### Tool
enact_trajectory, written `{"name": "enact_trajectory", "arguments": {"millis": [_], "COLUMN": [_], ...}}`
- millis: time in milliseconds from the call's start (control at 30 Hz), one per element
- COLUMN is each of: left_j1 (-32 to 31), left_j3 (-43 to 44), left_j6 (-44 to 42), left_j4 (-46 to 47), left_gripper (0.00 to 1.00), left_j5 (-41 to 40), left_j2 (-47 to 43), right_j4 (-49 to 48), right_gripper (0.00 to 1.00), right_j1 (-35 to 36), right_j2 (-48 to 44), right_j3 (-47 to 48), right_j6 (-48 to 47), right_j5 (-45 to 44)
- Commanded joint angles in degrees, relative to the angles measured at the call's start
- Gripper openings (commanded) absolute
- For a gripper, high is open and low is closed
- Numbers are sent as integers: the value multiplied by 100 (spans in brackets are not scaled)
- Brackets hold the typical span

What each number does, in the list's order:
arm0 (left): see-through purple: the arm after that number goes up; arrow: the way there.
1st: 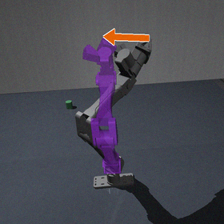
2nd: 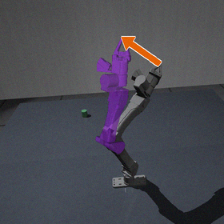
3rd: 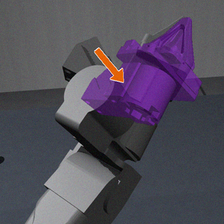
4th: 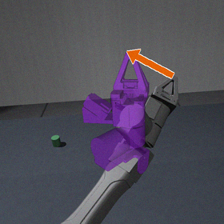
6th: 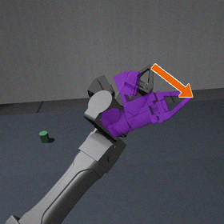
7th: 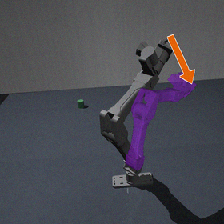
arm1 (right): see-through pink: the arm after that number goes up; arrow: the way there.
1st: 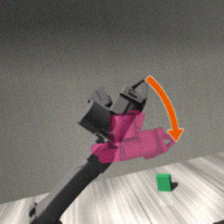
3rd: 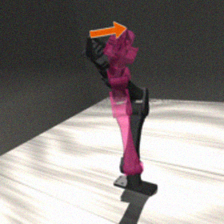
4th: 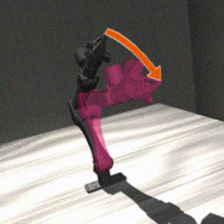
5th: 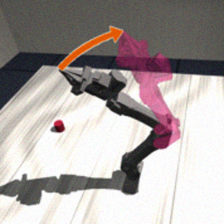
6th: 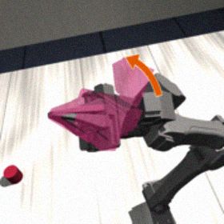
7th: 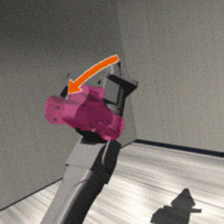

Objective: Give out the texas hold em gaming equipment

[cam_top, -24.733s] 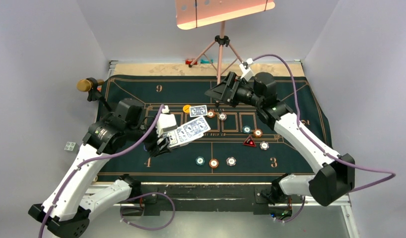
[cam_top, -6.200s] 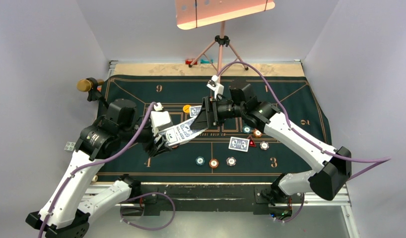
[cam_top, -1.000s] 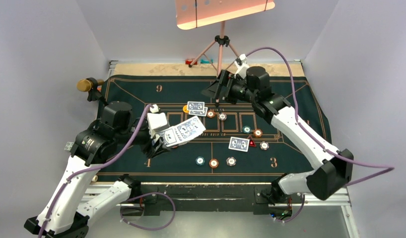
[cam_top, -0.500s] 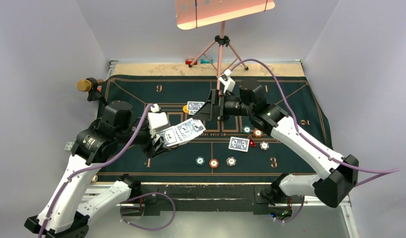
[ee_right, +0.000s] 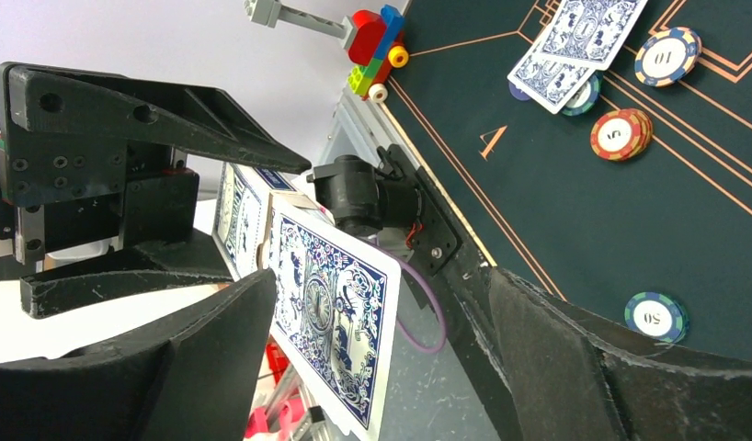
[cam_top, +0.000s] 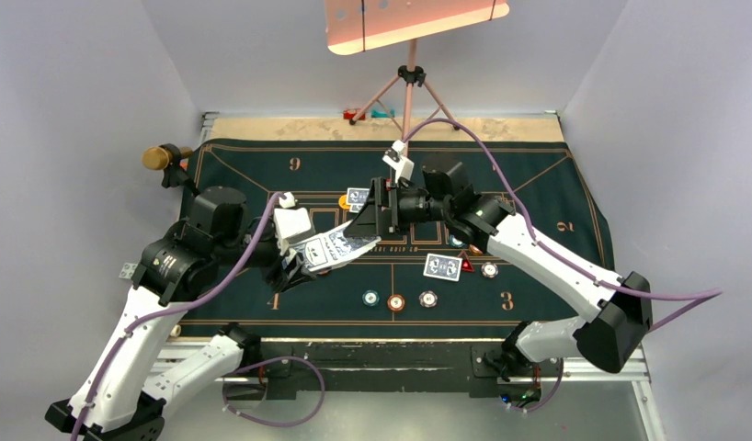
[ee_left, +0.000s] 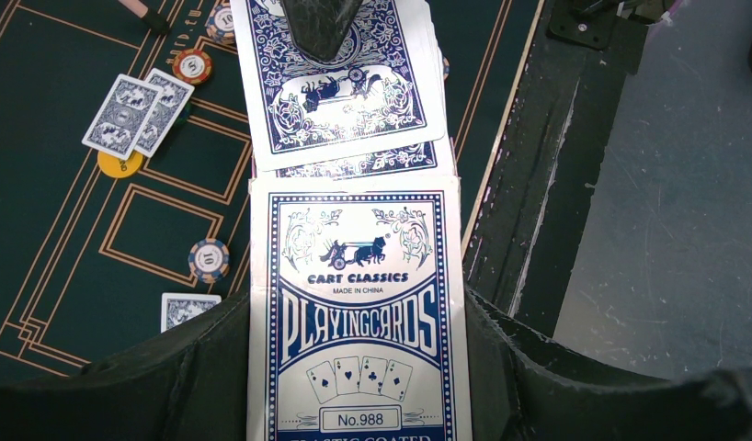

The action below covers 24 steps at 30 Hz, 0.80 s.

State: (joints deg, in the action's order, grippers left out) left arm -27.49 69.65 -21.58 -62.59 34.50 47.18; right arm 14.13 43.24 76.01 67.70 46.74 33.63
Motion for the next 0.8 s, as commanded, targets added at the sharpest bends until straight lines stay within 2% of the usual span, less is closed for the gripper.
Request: {"name": "enact_trajectory", "arguments": {"millis": [0, 233, 600, 767], "left_j1": [39, 32, 34, 37], "left_j3": [117, 154, 185, 216], "left_j6": [89, 102, 114, 103], "left_j4": [282, 265, 254, 245], "left_gripper": [0, 0, 0, 0], "left_j5": [182, 206, 239, 224], "left_j2": [-49, -54, -62, -55], "right_j4": [-181, 168, 507, 542], "right_gripper": [86, 73, 66, 59], "right_j1": [25, 24, 2, -26], "right_j2": [-86, -121, -349, -408], "right_j3": [181, 255, 472, 478], "right_j6": [37, -153, -367, -367], "right_j5": [86, -128, -603, -594]}}
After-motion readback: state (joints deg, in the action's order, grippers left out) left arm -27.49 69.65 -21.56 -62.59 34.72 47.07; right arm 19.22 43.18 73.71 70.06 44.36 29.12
